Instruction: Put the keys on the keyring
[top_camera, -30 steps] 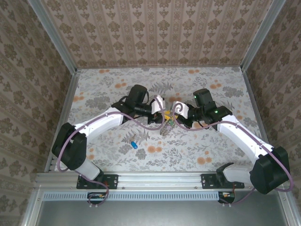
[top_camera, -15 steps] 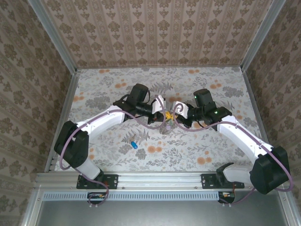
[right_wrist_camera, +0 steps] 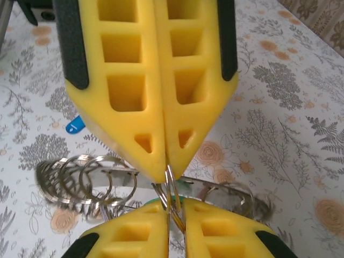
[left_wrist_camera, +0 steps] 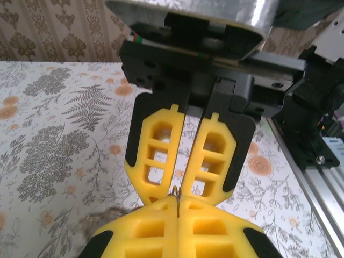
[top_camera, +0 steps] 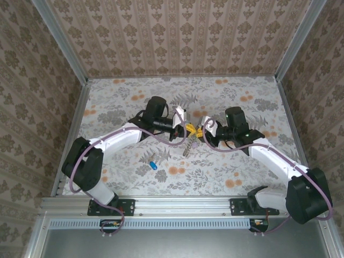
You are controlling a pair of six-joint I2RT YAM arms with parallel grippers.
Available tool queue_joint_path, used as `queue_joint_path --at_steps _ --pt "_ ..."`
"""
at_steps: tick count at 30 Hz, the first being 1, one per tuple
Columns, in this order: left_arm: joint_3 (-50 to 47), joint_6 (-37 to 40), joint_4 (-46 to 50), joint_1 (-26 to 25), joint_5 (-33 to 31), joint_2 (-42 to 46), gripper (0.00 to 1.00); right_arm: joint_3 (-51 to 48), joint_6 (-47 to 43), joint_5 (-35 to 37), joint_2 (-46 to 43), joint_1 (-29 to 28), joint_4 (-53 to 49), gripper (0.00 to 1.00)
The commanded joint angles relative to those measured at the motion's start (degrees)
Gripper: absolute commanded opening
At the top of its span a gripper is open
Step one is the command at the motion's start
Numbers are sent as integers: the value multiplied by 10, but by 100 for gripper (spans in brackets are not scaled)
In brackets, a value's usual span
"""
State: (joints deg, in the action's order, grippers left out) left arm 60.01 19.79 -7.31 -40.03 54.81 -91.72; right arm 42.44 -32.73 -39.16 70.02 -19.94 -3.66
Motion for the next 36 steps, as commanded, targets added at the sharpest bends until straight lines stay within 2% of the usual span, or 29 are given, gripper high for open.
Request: queue_joint_path --at_steps 1,6,12,17,30,32,33,36 --pt "-13 -72 -131 -1 52 -7 0 -20 67 -38 3 9 98 15" --pt "-41 -110 -199 -1 47 -8 0 -22 79 -38 -1 21 108 18" --pt "-51 -114 -212 -1 26 -4 0 -17 46 -17 -38 32 41 30" --pt "-50 -110 -210 -2 24 -4 0 -8 34 -18 -62 38 13 34" --pt "-49 -107 -209 -7 23 -3 0 21 39 -68 -25 40 36 31" --pt "-48 -107 -209 -7 22 -3 0 23 42 -77 -17 42 38 21" --pt "-49 -106 -208 -7 22 -3 0 26 43 -78 -13 42 37 20" --pt "-47 -104 -205 -7 22 -3 0 23 45 -78 -11 42 44 25"
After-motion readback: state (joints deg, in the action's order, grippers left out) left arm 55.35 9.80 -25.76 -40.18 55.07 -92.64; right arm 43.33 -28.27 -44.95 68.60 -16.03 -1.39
